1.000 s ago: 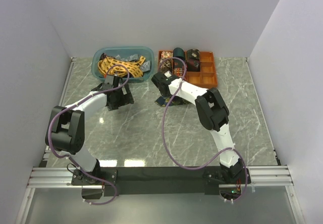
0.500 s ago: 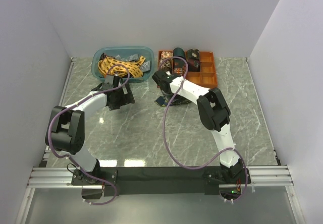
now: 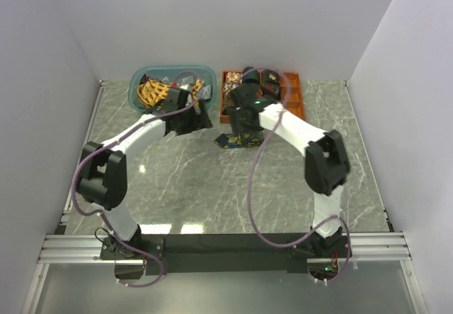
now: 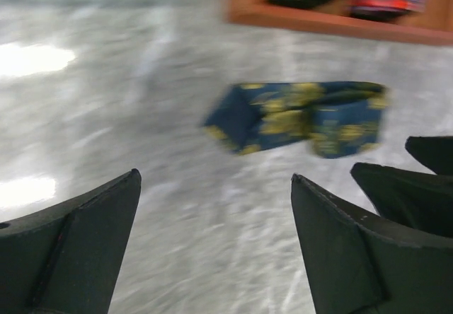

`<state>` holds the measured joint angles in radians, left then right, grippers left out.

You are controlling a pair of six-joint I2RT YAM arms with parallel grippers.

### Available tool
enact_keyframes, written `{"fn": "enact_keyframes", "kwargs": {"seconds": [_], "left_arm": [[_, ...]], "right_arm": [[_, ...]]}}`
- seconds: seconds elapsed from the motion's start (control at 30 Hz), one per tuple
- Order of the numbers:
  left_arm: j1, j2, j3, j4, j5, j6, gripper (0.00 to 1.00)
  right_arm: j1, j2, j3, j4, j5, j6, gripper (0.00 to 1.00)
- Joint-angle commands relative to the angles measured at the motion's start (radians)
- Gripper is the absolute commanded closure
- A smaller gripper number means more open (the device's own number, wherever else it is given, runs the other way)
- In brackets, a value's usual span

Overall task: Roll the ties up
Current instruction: Roll the tie

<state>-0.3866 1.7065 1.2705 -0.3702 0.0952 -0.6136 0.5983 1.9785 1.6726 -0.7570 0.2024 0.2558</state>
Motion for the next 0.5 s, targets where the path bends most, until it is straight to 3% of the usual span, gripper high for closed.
{"fn": "enact_keyframes", "kwargs": {"seconds": [0.0,0.07,0.17,0.33,0.47], "left_arm": [[-0.073,0.059,0.113,-0.010,0.028,-0.020,0.08],[-0.118,0.091,0.180,-0.021,0.038,-0.021,0.14],[-0.169,0.165,0.265,-0.036,0.055,-0.020,0.31],[-0.228,0.246,0.361,-0.035,0.080,-0.008,0.41],[-0.241,0.329,0.406,-0.010,0.129,-0.009,0.50]], "right_arm": [[-0.122,-0.179,-0.120,0.162,-0.138,0.078,0.29],[-0.185,-0.223,-0.239,0.267,-0.283,0.108,0.28],[-0.302,-0.294,-0.416,0.436,-0.435,0.167,0.18],[-0.455,-0.320,-0.626,0.692,-0.630,0.247,0.13],[-0.494,-0.265,-0.678,0.811,-0.734,0.279,0.13]]}}
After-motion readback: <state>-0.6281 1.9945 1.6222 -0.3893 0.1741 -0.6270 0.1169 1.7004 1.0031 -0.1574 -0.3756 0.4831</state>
